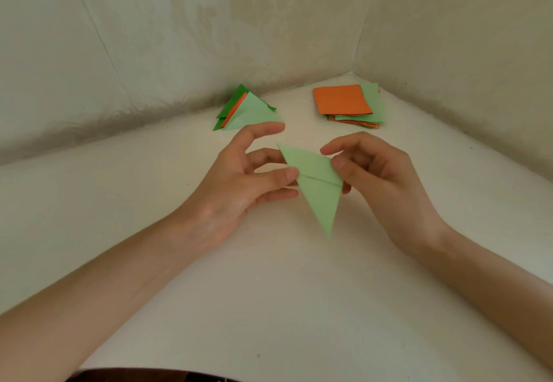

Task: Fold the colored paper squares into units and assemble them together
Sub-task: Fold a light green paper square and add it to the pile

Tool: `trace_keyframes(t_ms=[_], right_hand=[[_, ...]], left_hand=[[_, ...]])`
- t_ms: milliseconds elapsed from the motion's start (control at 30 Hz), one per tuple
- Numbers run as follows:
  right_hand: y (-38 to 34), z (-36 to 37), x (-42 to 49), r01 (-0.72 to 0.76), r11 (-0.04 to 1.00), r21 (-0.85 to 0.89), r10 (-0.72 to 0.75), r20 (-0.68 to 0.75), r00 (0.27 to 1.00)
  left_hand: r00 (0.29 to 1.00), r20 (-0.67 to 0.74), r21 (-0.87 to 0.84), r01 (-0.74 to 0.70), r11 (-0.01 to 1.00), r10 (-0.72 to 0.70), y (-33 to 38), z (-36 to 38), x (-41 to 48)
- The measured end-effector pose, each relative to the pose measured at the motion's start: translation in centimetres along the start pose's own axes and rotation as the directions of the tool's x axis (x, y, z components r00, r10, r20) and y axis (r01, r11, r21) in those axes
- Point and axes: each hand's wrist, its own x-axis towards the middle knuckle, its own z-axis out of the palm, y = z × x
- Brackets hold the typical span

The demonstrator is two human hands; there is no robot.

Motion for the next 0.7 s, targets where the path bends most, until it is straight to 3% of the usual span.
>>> trace_keyframes(t_ms=[100,300,467,700], right_hand=[[0.13,-0.24,-0.05,-0.037,0.999,0.004,0.037,0.034,0.999],[0.29,-0.46,0.04,-0.082,0.997,0.013,0.082,0.044,0.996],[0.65,-0.56,-0.21,-0.127,0.979,-0.158,0.145,0.111,0.983],[0.12,-0.25,-0.27,-0.036,0.968,-0.25,0.058,0.083,0.995]], left_hand=[[0.997,0.079,0.08,-0.009,0.997,0.002,-0.04,-0.22,-0.07],[0.996,0.085,0.201,-0.016,0.98,-0.001,0.24,-0.44,-0.26],[0.996,0.083,0.211,-0.004,0.977,-0.014,0.05,-0.47,-0.34],[0.995,0.065,0.252,-0.085,0.964,0.071,-0.05,0.04,-0.5]])
